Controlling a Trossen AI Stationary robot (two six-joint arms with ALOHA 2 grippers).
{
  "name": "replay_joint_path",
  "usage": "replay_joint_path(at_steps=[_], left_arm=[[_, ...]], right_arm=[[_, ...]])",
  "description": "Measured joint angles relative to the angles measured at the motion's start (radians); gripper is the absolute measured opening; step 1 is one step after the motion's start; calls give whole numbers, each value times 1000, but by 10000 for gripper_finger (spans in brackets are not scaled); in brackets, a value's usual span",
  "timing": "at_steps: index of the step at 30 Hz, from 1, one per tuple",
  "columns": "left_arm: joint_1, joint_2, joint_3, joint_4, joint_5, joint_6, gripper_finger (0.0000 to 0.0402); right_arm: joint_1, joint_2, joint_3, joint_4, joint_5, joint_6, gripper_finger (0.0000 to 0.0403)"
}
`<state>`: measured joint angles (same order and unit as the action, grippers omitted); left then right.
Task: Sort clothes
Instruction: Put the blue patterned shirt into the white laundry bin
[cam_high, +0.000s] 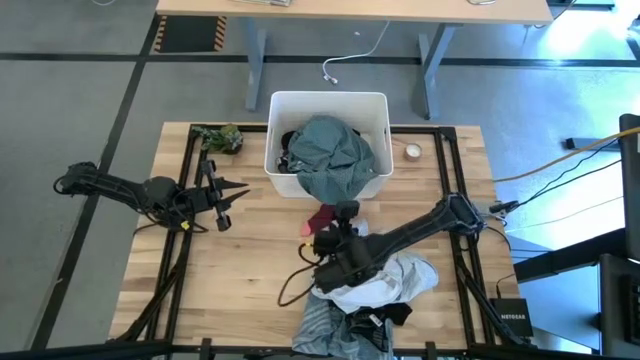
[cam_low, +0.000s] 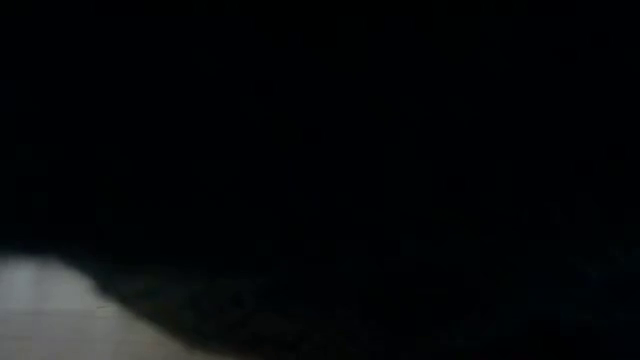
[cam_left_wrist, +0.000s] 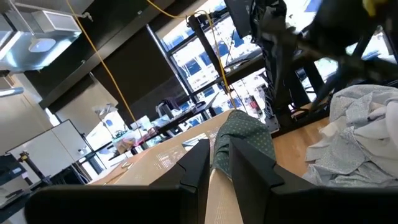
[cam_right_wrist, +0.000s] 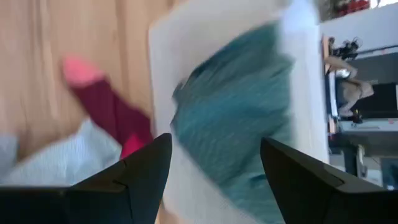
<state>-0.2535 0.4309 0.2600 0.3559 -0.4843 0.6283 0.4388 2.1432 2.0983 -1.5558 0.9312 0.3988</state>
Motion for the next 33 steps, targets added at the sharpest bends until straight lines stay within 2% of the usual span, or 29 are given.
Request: replay_joint_path(at_steps=[7, 10, 14, 17, 24, 28, 33], left_arm=[[0, 0, 0, -1, 0, 0, 56], [0, 0, 0, -1, 0, -1, 56], [0, 0, 0, -1, 0, 0, 56], [0, 0, 0, -1, 0, 0, 56], [0, 0, 0, -1, 0, 3, 56], [0, 0, 0, -2, 0, 1, 56], [0, 0, 0, -2, 0, -3, 56]], right_arm=[[-9, 1, -219, -16, 12, 5, 262], [-24, 1, -302, -16, 54, -9, 262], [-55, 1, -385, -15, 211, 1, 262], [-85, 1, -390, -7, 333, 26, 262], [-144, 1, -260, 18, 447, 50, 262], [-167, -8, -101, 12, 495, 47, 262], [-242, -15, 146, -13, 454, 39, 262]])
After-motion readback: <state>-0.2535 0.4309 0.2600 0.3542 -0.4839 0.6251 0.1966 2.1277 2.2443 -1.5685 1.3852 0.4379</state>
